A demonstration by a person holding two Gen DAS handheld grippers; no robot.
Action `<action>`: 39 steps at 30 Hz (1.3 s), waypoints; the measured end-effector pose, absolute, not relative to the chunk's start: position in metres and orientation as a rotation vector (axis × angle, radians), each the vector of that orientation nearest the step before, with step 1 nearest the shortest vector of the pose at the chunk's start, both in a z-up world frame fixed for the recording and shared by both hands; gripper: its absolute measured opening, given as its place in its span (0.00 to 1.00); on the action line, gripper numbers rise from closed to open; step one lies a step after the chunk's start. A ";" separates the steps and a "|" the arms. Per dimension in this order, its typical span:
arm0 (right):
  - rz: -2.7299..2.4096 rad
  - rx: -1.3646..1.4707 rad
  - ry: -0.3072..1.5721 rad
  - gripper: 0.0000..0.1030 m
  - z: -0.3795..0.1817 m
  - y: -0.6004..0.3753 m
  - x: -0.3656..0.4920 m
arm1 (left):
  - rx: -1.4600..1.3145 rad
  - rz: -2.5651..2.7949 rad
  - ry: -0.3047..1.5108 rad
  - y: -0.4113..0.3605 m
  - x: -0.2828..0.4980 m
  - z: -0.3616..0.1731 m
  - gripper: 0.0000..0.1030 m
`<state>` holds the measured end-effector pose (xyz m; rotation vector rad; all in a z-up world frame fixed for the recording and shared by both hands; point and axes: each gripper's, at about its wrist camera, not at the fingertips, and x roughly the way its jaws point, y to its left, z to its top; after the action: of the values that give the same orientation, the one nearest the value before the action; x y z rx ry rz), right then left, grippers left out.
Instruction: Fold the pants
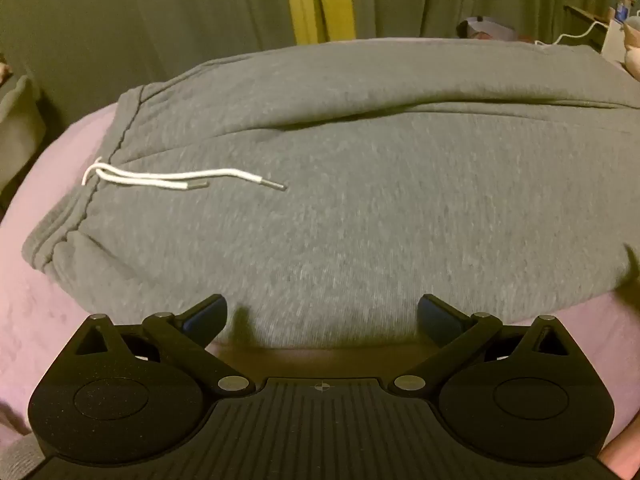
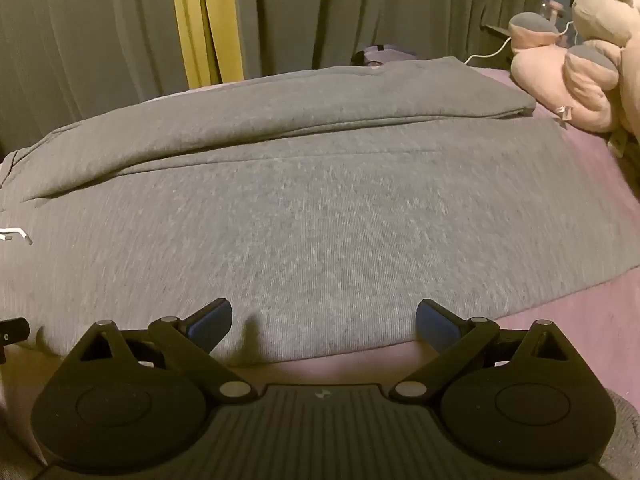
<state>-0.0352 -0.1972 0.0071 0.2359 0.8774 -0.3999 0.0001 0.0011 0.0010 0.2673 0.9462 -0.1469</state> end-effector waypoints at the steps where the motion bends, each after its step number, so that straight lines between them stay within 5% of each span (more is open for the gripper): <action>1: -0.399 0.241 0.880 0.96 0.007 -0.198 -0.035 | 0.257 -0.149 0.947 0.002 0.000 0.001 1.00; 39: -0.411 0.225 0.886 0.96 0.001 -0.200 -0.035 | 0.281 -0.166 0.961 0.001 -0.005 -0.007 1.00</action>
<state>-0.0354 -0.2004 0.0006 0.2254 0.8863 -0.4114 -0.0052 0.0008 -0.0066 0.2806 0.9614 -0.1657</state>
